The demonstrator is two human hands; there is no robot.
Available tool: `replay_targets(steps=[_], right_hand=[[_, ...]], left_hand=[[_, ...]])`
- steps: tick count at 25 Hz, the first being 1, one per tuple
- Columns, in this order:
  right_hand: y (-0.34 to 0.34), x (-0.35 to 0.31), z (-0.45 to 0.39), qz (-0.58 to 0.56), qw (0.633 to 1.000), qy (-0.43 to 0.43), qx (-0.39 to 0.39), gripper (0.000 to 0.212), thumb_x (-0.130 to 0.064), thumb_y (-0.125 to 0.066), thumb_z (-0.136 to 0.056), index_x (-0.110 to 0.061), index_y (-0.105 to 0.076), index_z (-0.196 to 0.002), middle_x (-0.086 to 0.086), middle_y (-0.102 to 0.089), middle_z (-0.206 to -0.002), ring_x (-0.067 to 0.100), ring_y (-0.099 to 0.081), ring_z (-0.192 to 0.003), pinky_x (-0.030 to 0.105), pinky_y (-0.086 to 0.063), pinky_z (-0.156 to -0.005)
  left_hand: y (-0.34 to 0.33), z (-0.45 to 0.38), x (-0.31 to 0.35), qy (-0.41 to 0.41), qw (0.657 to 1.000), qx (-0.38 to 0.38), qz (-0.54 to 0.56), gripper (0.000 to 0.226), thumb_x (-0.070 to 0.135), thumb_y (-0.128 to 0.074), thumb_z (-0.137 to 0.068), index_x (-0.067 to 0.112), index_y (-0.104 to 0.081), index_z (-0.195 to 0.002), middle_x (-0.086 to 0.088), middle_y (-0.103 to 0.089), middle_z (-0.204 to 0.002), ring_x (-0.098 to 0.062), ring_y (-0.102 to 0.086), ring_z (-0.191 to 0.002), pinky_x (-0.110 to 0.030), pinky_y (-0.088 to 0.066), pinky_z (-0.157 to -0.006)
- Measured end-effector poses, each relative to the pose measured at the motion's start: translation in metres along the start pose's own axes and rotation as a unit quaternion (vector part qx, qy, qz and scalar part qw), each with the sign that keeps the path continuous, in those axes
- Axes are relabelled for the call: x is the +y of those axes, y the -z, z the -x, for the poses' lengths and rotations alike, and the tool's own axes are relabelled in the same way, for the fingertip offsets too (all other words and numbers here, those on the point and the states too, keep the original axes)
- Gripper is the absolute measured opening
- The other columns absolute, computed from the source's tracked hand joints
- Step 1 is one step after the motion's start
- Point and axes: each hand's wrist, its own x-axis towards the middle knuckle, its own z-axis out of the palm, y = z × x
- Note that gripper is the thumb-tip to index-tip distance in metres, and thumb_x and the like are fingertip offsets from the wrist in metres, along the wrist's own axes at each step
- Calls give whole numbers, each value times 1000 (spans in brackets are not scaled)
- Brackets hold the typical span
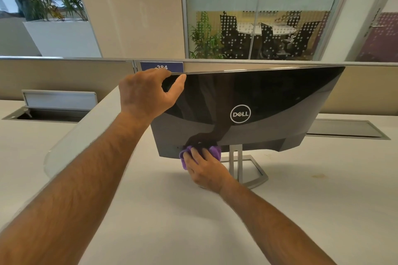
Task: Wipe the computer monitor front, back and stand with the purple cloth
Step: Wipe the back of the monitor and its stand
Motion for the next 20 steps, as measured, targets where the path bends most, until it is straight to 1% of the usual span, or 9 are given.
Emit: replay_targets(steps=[4, 6, 8, 10, 12, 14, 16, 18, 20], right_hand=[[-7, 1, 9, -46, 994, -91, -33, 76, -23, -80, -80, -2, -41, -143, 20, -43, -145, 42, -44, -130, 55, -48, -100], [-7, -5, 10, -80, 984, -143, -66, 84, -21, -84, -75, -2, -39, -143, 21, -42, -145, 43, -44, -131, 56, -46, -101], [-3, -16, 10, -152, 961, -216, -81, 96, -20, -92, -65, -2, -39, -143, 21, -42, -145, 43, -49, -128, 56, -47, -98], [2, -25, 10, -231, 927, -284, -85, 100, -20, -94, -58, -1, -43, -142, 22, -44, -144, 43, -54, -125, 55, -48, -96], [4, -28, 11, -263, 902, -332, -88, 97, -23, -91, -64, 1, -41, -143, 24, -43, -146, 43, -52, -127, 53, -47, -98], [6, -27, 11, -277, 882, -369, -94, 89, -25, -79, -82, 1, -29, -150, 24, -33, -154, 41, -42, -136, 50, -43, -105], [6, -29, 10, -303, 862, -393, -104, 82, -24, -66, -93, 0, -16, -153, 22, -22, -159, 38, -32, -143, 45, -38, -110], [6, -29, 11, -331, 844, -412, -95, 75, -23, -62, -96, -2, -18, -153, 19, -26, -157, 34, -36, -141, 40, -42, -109], [3, -27, 11, -373, 826, -415, -74, 68, -26, -62, -95, -6, -28, -150, 13, -35, -153, 29, -44, -135, 36, -45, -107]], left_hand=[[-1, -1, -1, 3, 1000, 3, 4, 56, 63, -46, -93, 16, -76, -99, -5, -76, -89, -24, -71, -74, -26, -51, -64], [-1, 0, -1, 5, 1000, 2, 3, 56, 63, -46, -93, 16, -76, -101, -5, -76, -90, -24, -71, -74, -27, -53, -65], [-1, 0, -1, 7, 1000, -1, 0, 56, 63, -45, -93, 17, -76, -102, -5, -76, -92, -23, -71, -76, -27, -53, -65], [-1, 1, -1, 5, 1000, -1, 1, 56, 63, -45, -93, 17, -76, -102, -5, -76, -91, -23, -71, -75, -27, -52, -65], [0, 1, -1, 4, 1000, 0, 1, 55, 63, -46, -92, 17, -76, -101, -5, -76, -91, -23, -71, -75, -26, -51, -65], [0, 1, -1, 5, 1000, 1, 2, 54, 62, -47, -92, 17, -76, -99, -5, -76, -91, -24, -71, -75, -26, -50, -65], [1, 0, 0, 5, 1000, -1, 4, 54, 62, -47, -92, 17, -75, -99, -6, -76, -92, -24, -71, -75, -27, -51, -65], [2, 1, 1, 3, 1000, -3, 8, 54, 62, -47, -92, 16, -75, -99, -6, -76, -92, -25, -71, -75, -28, -52, -65], [1, 1, 1, 4, 1000, -2, 10, 54, 62, -47, -92, 16, -75, -98, -6, -76, -92, -25, -71, -75, -29, -53, -65]])
